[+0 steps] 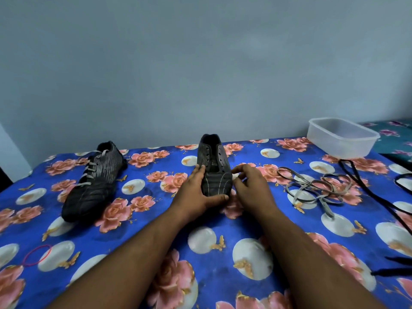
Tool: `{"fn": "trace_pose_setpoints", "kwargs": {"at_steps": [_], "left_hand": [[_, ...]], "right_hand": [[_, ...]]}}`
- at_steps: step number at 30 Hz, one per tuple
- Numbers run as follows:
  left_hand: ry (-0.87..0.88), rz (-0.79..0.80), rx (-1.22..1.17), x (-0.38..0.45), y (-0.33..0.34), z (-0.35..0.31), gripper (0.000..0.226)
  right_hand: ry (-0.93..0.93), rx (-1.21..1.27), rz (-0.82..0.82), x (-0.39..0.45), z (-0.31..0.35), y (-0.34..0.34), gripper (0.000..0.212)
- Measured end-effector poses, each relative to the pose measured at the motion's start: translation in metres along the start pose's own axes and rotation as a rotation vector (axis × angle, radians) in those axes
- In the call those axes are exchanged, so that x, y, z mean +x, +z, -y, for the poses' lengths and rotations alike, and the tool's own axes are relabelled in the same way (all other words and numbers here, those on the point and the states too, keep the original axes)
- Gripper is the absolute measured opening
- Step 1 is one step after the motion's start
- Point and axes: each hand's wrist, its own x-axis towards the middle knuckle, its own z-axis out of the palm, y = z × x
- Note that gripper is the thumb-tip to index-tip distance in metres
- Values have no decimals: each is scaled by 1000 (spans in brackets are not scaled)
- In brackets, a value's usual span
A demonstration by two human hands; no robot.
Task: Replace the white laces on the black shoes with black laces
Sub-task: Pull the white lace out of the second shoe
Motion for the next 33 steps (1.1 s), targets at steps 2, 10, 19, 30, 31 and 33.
{"fn": "trace_pose_setpoints", "kwargs": {"at_steps": [2,10,19,30,31,33], "left_hand": [[-14,31,-26,27,2,2,115],[-61,45,-39,84,19,3,125],[81,42,161,42,-12,25,121],[53,-415,648,-68,-147,88,82],[-7,-451,673,-73,-155,95,83],[-149,-492,665,-82,-168,111,86]], "right_hand": [[6,-4,-9,3,-4,2,13],[-15,-76,8,1,-5,6,7],[-274,-27,126,-17,18,8,23],[-470,-593,541,-29,27,35,60],[-464,-625,546,-28,30,35,61],[-421,-673,572,-25,43,38,58]]}}
